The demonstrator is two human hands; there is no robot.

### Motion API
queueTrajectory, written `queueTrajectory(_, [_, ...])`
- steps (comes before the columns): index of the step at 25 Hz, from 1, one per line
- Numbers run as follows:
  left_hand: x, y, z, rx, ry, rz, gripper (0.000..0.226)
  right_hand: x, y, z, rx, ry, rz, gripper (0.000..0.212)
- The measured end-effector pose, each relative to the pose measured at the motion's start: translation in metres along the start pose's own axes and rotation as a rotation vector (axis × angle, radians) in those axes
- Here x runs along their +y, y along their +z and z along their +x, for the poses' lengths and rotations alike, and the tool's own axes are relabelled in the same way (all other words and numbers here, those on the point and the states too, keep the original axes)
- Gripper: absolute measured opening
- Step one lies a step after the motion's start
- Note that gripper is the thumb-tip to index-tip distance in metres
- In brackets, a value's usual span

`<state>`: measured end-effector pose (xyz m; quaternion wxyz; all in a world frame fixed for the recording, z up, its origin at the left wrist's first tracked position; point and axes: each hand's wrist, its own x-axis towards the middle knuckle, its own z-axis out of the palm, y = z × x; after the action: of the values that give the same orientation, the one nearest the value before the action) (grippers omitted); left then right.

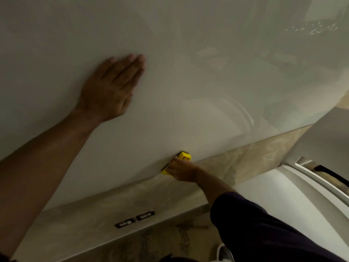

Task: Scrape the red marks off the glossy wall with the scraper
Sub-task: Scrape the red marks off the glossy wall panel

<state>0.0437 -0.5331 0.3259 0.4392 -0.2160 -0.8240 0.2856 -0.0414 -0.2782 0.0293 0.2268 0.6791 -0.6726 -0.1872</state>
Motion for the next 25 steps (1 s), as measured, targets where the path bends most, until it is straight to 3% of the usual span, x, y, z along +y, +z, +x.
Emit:
queueTrajectory(3, [0.033,0.025,0.017,-0.018,0.11,-0.007,0.063,0.022,0.017,-0.048,0.096,-0.048,-0.122,0.033])
queueTrajectory(7, [0.073,0.051,0.035,-0.007,0.218,0.034,0.066,0.031,0.023,-0.08,-0.016,0.053,-0.003,0.017])
queueTrajectory(13, [0.115,0.077,0.045,-0.077,0.379,0.129,0.065,-0.021,0.069,-0.023,0.16,-0.107,-0.04,0.002])
queueTrajectory(17, [0.114,0.078,0.045,-0.064,0.381,0.13,0.064,-0.001,0.068,-0.042,0.34,-0.071,-0.042,0.007])
queueTrajectory(21, [0.116,0.078,0.043,-0.071,0.386,0.146,0.063,0.013,0.065,-0.055,0.386,-0.01,0.047,0.012])
queueTrajectory(23, [0.117,0.078,0.043,-0.06,0.384,0.14,0.063,0.011,0.061,-0.051,0.4,0.046,0.15,0.011])
queueTrajectory(25, [0.116,0.077,0.045,-0.045,0.364,0.107,0.065,0.016,0.051,-0.052,0.513,0.153,0.159,0.018])
